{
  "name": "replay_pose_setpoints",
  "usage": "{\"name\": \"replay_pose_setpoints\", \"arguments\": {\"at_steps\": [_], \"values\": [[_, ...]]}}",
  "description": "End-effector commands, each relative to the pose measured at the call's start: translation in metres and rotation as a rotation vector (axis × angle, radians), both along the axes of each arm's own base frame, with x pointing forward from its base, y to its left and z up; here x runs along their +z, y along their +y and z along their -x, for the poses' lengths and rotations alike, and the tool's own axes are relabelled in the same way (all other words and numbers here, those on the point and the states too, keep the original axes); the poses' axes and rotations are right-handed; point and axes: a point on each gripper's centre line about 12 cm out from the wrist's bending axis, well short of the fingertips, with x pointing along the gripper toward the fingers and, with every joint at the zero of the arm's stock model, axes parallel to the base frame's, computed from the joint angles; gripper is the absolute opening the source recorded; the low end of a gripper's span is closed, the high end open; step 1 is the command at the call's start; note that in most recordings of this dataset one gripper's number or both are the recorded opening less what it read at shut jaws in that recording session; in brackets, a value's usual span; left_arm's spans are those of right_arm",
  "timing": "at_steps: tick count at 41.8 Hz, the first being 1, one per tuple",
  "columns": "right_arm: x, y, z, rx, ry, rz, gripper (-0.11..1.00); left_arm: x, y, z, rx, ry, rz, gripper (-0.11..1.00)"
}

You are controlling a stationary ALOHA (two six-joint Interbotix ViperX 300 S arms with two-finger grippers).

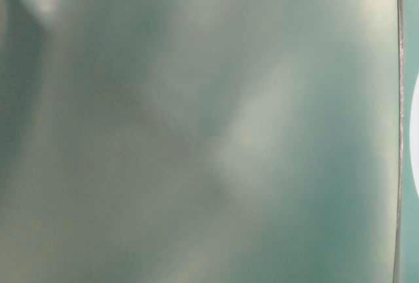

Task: Scoop the yellow hexagonal prism block from the bowl with a spoon using the right arm.
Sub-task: 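Close the right gripper on the red spoon handle, then lift the red spoon out of the speckled spoon rest, then carry the spoon over the white bowl and lower it inside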

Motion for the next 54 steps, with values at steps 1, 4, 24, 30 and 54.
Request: {"name": "replay_pose_setpoints", "arguments": {"at_steps": [1, 4, 24, 30, 54], "values": [[0.003, 0.002, -0.002, 0.001, -0.015, -0.008, 0.34, 0.008, 0.0, -0.003, 0.0, -0.017, -0.003, 0.0], [0.003, 0.002, -0.002, 0.002, -0.018, -0.006, 0.31, 0.008, 0.0, -0.003, 0.0, -0.017, -0.005, 0.0], [0.03, 0.005, -0.006, 0.01, -0.113, -0.05, 0.24, 0.008, 0.0, -0.003, -0.001, -0.017, -0.006, 0.0], [0.054, 0.001, -0.009, 0.002, -0.159, -0.068, 0.24, 0.008, 0.0, -0.003, -0.001, -0.017, -0.008, 0.0], [0.147, -0.052, -0.056, -0.067, 0.09, -0.17, 0.24, 0.007, 0.0, -0.003, -0.001, -0.015, -0.009, 0.0]]}}
